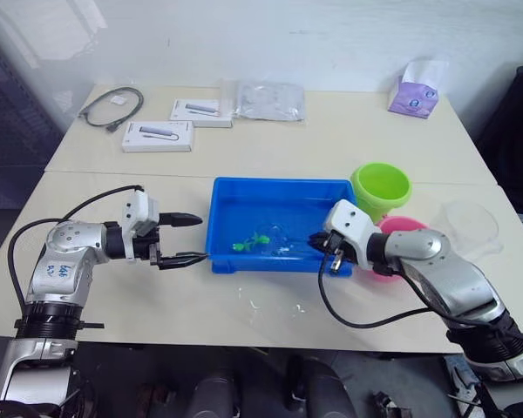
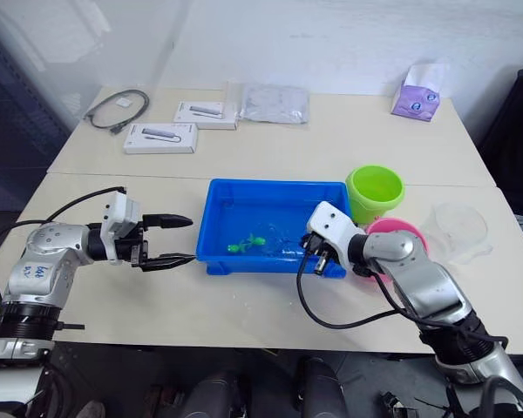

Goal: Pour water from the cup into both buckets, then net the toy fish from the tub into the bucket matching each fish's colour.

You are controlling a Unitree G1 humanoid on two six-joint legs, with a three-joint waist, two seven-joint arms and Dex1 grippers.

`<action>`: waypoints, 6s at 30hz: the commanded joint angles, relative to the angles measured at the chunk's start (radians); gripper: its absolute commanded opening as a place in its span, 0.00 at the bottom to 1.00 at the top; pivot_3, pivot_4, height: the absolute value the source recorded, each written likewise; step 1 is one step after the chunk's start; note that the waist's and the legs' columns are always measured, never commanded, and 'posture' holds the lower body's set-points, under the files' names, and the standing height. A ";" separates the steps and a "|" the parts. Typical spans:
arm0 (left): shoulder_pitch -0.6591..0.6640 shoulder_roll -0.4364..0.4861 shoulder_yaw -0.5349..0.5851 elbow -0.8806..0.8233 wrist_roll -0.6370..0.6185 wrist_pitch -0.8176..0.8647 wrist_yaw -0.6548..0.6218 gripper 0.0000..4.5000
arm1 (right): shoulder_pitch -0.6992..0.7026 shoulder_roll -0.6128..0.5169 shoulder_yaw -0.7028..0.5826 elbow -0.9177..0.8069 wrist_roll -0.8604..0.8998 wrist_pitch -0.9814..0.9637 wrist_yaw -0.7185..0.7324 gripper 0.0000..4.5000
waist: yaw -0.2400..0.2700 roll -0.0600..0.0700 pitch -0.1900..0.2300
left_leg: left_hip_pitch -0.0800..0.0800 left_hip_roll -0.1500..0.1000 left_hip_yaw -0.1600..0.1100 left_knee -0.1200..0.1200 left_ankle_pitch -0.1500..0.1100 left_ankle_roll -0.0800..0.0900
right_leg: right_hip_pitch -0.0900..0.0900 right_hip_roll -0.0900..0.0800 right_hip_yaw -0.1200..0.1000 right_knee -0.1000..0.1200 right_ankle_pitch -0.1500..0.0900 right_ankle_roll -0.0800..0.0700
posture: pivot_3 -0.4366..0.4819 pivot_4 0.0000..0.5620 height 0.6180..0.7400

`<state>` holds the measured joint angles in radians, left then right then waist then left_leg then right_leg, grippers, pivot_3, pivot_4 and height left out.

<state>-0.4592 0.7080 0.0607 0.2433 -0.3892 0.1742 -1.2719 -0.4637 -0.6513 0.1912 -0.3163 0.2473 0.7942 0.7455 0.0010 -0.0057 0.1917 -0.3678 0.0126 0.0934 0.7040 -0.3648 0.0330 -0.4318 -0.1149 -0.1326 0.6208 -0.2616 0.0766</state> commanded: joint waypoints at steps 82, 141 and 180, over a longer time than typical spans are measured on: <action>-0.115 -0.106 0.007 0.030 -0.039 0.014 0.026 0.99 | 0.269 -0.149 -0.391 -0.137 0.322 -0.362 -0.208 0.00 | 0.003 0.001 0.000 | 0.002 0.002 -0.001 0.000 0.001 -0.001 | 0.003 0.002 0.003 -0.001 0.001 0.001 | 0.48 0.27 1.00; -0.076 -0.025 -0.001 -0.072 -0.036 0.038 0.033 0.99 | -0.023 -0.014 -0.379 -0.097 0.464 0.358 0.000 0.00 | -0.001 0.001 0.000 | -0.002 0.000 0.000 0.000 0.000 0.000 | -0.002 0.000 0.000 -0.001 0.001 0.001 | 0.48 0.27 1.00; -0.267 -0.277 -0.055 0.081 -0.017 -0.009 0.068 0.99 | 0.355 -0.123 -0.582 -0.015 -0.022 -0.383 -0.352 0.00 | 0.020 0.001 0.000 | 0.000 -0.001 0.003 -0.001 0.000 0.001 | -0.001 0.002 0.001 -0.001 0.001 0.002 | 0.48 0.27 1.00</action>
<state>-0.7188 0.4328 -0.0031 0.3638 -0.3933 0.1683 -1.2031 -0.1126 -0.7496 -0.4005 -0.3340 0.2915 0.5003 0.3902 0.0212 -0.0051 0.1920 -0.3675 0.0116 0.0967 0.7034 -0.3646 0.0335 -0.4326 -0.1131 -0.1319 0.6198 -0.2601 0.0787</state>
